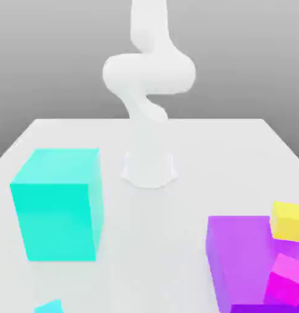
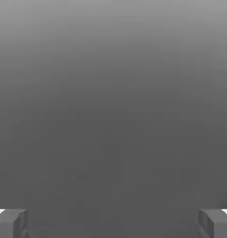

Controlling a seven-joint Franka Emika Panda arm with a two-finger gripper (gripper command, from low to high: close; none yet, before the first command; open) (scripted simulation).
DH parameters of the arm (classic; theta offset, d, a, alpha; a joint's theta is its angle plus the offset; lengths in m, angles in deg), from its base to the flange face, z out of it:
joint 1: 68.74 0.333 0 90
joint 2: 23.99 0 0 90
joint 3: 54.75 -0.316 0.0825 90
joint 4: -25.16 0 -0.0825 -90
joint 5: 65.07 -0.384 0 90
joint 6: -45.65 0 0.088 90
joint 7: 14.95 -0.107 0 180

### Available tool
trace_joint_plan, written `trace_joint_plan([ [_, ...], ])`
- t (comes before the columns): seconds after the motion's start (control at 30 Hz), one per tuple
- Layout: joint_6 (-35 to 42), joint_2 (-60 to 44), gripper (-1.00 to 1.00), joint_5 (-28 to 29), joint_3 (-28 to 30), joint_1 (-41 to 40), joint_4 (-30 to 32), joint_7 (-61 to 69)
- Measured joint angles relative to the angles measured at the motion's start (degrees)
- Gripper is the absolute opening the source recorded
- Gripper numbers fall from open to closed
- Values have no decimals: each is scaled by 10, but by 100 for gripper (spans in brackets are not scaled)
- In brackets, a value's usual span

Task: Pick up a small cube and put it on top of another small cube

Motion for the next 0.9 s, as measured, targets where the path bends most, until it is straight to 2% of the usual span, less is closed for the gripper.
trace_joint_plan([
  [0.27,-43,-170,0,23,-20,-64,-14,-124],
  [0.57,-91,-357,0,46,-12,-109,-30,-260],
  [0.9,-146,-562,0,20,12,-137,-46,-373],
])
